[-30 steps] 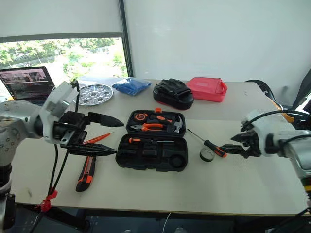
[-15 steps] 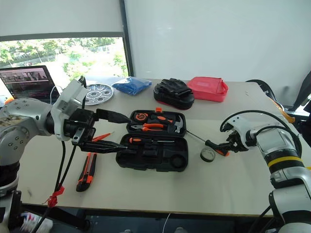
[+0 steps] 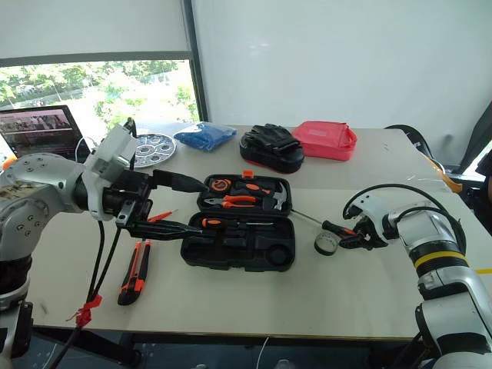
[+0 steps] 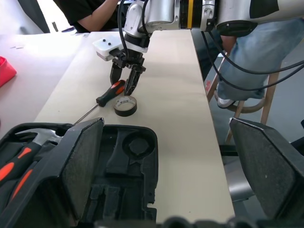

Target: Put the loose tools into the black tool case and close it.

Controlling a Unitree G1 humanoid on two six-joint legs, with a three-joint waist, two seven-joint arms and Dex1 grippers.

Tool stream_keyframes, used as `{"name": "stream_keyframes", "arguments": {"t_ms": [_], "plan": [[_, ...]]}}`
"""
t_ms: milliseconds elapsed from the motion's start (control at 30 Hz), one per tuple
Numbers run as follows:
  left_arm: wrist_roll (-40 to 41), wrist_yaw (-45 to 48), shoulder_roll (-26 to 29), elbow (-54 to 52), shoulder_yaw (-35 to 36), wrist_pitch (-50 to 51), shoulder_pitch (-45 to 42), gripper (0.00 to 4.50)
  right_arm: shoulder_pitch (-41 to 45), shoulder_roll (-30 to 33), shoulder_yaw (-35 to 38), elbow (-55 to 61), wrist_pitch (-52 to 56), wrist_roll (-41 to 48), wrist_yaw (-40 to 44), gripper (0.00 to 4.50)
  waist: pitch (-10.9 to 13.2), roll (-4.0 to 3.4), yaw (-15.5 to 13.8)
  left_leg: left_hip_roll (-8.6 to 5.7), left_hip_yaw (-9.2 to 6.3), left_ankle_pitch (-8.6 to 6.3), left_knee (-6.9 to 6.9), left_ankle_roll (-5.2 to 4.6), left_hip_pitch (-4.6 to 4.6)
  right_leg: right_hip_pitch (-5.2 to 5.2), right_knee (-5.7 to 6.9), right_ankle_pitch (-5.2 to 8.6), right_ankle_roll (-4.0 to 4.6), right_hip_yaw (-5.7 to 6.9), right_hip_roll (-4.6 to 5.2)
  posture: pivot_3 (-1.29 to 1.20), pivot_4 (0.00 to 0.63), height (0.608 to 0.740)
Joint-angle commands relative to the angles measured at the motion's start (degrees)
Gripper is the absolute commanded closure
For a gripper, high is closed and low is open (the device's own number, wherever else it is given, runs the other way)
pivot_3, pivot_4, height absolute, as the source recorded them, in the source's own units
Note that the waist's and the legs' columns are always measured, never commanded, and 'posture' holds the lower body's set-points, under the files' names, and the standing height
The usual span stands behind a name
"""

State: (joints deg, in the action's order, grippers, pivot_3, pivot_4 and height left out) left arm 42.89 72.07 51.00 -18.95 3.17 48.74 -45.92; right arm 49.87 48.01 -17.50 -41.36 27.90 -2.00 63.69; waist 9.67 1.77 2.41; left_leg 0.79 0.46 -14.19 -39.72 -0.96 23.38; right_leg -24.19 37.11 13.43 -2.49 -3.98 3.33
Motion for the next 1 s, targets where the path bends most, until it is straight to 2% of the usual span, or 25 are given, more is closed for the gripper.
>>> {"name": "stream_keyframes", "arguments": {"t_ms": [33,133,333,567,667,800,1000], "plan": [[-0.3,-0.1,0.2,0.4,0.2,-2.1,-1.4,0.0,0.5,-0.3,0.9,-2.4,-2.0,-2.1,-1.6,2.54,0.0,0.0,0.0,0.0,0.0,0.0,-0.01,0.0,-0.02,0.03,0.0,0.0,0.0,0.0,0.0,0.0,0.15,0.74],[-0.4,-0.2,0.1,0.8,0.0,-2.5,-1.2,0.0,0.3,0.0,1.6,-2.4,-2.4,-1.7,-0.4,3.45,0.0,0.0,0.0,-0.01,0.02,0.0,-0.02,0.0,-0.09,0.09,0.0,-0.01,-0.01,-0.01,0.01,0.0,0.15,0.74],[-0.5,1.1,1.9,2.7,0.9,-3.1,1.4,0.0,-1.2,4.6,5.4,3.6,1.2,0.9,2.5,3.48,0.0,-0.08,-0.2,-0.02,0.0,0.0,0.01,0.0,0.0,-0.01,0.0,-0.01,-0.01,-0.01,0.02,0.0,0.15,0.74],[1.4,3.5,5.8,3.4,5.3,-3.8,6.0,0.0,0.0,9.9,13.4,19.1,12.5,7.2,4.5,3.48,0.2,-0.37,0.3,0.01,-0.15,0.0,0.07,-0.01,0.16,-0.22,-0.01,-0.01,0.0,-0.02,0.02,0.0,0.15,0.74],[0.6,4.2,7.1,4.1,6.4,-4.6,7.7,0.0,1.2,7.2,11.7,26.6,11.8,9.2,6.6,3.48,0.2,-0.37,0.6,0.06,-0.16,-0.01,0.1,-0.01,0.03,-0.17,0.01,-0.01,0.03,-0.03,-0.04,0.0,0.15,0.74],[0.1,5.4,9.2,4.7,6.6,-4.5,9.6,0.0,2.6,1.9,4.8,31.0,6.5,6.5,8.0,3.48,0.2,-0.37,0.7,0.07,-0.09,0.0,0.1,0.0,-0.05,-0.09,0.02,-0.02,0.06,-0.01,-0.08,0.0,0.15,0.74],[-0.4,6.4,11.2,3.9,7.1,-6.0,12.3,0.0,7.4,-7.0,-4.8,23.4,-7.2,-1.4,6.6,3.48,0.3,-0.36,0.0,0.02,-0.01,0.0,0.04,0.0,0.26,-0.32,0.0,-0.01,0.04,0.04,0.0,0.0,0.15,0.74]]}}
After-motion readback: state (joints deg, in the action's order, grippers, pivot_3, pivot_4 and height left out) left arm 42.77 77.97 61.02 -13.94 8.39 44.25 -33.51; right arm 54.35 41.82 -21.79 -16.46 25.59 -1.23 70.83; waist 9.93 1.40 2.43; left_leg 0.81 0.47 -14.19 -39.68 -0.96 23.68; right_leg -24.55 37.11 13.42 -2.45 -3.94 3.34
